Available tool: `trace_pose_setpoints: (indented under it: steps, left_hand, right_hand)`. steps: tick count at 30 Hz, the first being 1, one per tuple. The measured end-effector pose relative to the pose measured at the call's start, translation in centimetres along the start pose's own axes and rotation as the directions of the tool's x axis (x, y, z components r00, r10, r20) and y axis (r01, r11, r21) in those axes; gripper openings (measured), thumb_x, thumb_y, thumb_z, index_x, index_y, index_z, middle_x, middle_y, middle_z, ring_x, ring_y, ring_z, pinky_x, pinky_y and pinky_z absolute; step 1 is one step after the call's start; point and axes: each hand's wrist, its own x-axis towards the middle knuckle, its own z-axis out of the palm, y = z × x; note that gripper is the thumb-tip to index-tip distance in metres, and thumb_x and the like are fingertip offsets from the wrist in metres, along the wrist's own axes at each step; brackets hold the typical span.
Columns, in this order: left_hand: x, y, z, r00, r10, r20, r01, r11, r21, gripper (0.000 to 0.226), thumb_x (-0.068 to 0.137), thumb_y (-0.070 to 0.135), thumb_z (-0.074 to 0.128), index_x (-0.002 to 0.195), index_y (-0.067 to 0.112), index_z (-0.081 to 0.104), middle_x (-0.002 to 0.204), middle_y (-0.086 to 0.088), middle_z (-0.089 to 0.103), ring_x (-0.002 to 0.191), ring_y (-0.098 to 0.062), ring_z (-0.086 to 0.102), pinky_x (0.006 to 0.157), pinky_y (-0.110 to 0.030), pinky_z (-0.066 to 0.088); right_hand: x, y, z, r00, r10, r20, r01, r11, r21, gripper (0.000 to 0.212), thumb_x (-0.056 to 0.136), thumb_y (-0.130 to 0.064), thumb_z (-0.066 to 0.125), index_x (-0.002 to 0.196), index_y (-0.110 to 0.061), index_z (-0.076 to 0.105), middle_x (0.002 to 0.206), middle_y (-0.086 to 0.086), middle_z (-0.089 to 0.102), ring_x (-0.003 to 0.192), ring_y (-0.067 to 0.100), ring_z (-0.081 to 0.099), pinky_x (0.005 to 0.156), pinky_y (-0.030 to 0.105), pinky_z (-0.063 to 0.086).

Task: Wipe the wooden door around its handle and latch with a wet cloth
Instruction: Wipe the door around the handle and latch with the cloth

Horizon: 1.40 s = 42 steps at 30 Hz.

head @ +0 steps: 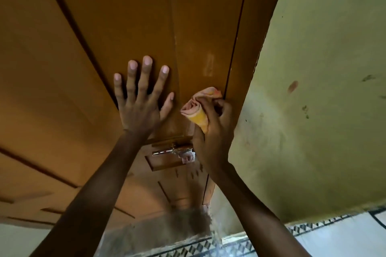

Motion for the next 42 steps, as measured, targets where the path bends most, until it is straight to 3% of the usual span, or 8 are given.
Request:
trace_pose_setpoints:
  steps: [8, 14, 19, 23, 26, 30, 33, 42]
  left_hand:
    - [0.0, 0.1, 0.1, 1.000, -0.009, -0.021, 0.009, 1.000, 0.022, 0.074, 0.099, 0.054, 0.049, 0.159, 0.029, 0.014, 0.167, 0.002, -0.012, 0.154, -0.021, -0.009, 0.124, -0.046, -0.005]
    - [-0.1, 0.2, 0.2, 0.999, -0.016, -0.040, 0.017, 1.000, 0.020, 0.073, 0.099, 0.053, 0.051, 0.158, 0.028, 0.018, 0.167, 0.002, -0.011, 0.154, -0.021, -0.008, 0.125, -0.046, -0.003]
    - [-0.1, 0.3, 0.2, 0.999, -0.019, -0.049, 0.020, 1.000, 0.022, 0.073, 0.098, 0.052, 0.051, 0.158, 0.028, 0.017, 0.167, 0.003, -0.011, 0.154, -0.021, -0.007, 0.125, -0.046, -0.002]
    - [-0.2, 0.3, 0.4, 0.999, -0.021, -0.050, 0.023, 0.999, 0.032, 0.073, 0.098, 0.053, 0.050, 0.159, 0.028, 0.017, 0.167, 0.002, -0.010, 0.154, -0.021, -0.007, 0.125, -0.046, -0.002]
    - [-0.3, 0.3, 0.5, 0.998, -0.024, -0.051, 0.025, 0.999, 0.029, 0.073, 0.098, 0.054, 0.050, 0.158, 0.028, 0.018, 0.167, 0.003, -0.010, 0.154, -0.021, -0.007, 0.125, -0.046, -0.001]
    - [-0.2, 0.3, 0.4, 0.999, -0.021, -0.050, 0.022, 0.999, 0.031, 0.076, 0.097, 0.053, 0.052, 0.159, 0.029, 0.015, 0.167, 0.002, -0.010, 0.154, -0.021, -0.007, 0.125, -0.047, -0.001]
    - [-0.2, 0.3, 0.4, 0.998, -0.019, -0.056, 0.021, 0.999, 0.033, 0.075, 0.098, 0.053, 0.051, 0.159, 0.029, 0.015, 0.167, 0.002, -0.009, 0.154, -0.021, -0.006, 0.125, -0.047, -0.001]
    - [-0.2, 0.3, 0.4, 0.998, -0.021, -0.055, 0.022, 1.000, 0.012, 0.074, 0.098, 0.053, 0.050, 0.159, 0.029, 0.016, 0.167, 0.002, -0.009, 0.154, -0.021, -0.005, 0.125, -0.047, 0.000]
  right_hand:
    - [-1.0, 1.6, -0.4, 0.961, 0.276, 0.015, -0.272, 0.936, 0.222, 0.048, 0.086, -0.032, 0.061, 0.129, -0.011, 0.056, 0.122, 0.003, 0.064, 0.108, 0.015, 0.059, 0.095, 0.037, 0.054]
    - [0.2, 2.0, -0.9, 0.989, -0.102, 0.107, 0.104, 0.995, -0.010, 0.045, 0.087, -0.033, 0.059, 0.131, -0.020, 0.060, 0.123, 0.010, 0.058, 0.102, 0.012, 0.055, 0.077, 0.020, 0.052]
    - [-1.0, 1.3, 0.0, 0.920, 0.392, 0.021, -0.378, 0.869, 0.318, 0.022, 0.091, -0.022, 0.062, 0.113, -0.026, 0.060, 0.099, -0.016, 0.062, 0.092, 0.006, 0.064, 0.081, 0.024, 0.055]
    - [-1.4, 1.8, -0.3, 0.997, 0.073, 0.009, -0.074, 0.996, 0.051, 0.050, 0.086, -0.037, 0.055, 0.129, -0.012, 0.058, 0.121, 0.016, 0.063, 0.104, 0.029, 0.062, 0.084, 0.042, 0.057]
    - [-0.4, 3.0, -0.5, 0.988, -0.140, 0.060, 0.144, 0.988, -0.062, 0.047, 0.086, -0.032, 0.060, 0.131, -0.019, 0.058, 0.119, 0.017, 0.060, 0.104, 0.029, 0.059, 0.075, 0.040, 0.057]
    - [-0.7, 2.0, -0.2, 0.997, 0.067, 0.030, -0.070, 0.990, 0.119, 0.051, 0.087, -0.036, 0.057, 0.131, -0.010, 0.058, 0.125, 0.012, 0.060, 0.107, 0.014, 0.056, 0.086, 0.026, 0.055]
    - [-2.9, 2.6, 0.2, 0.959, 0.274, 0.070, -0.280, 0.954, 0.103, 0.061, 0.085, -0.040, 0.057, 0.135, -0.006, 0.051, 0.132, 0.008, 0.058, 0.116, 0.020, 0.057, 0.098, 0.042, 0.053]
    - [-2.7, 2.5, 1.0, 0.981, 0.165, 0.100, -0.174, 0.981, 0.081, 0.067, 0.078, -0.012, 0.074, 0.138, -0.001, 0.045, 0.135, 0.019, 0.053, 0.126, 0.031, 0.052, 0.098, 0.036, 0.049]
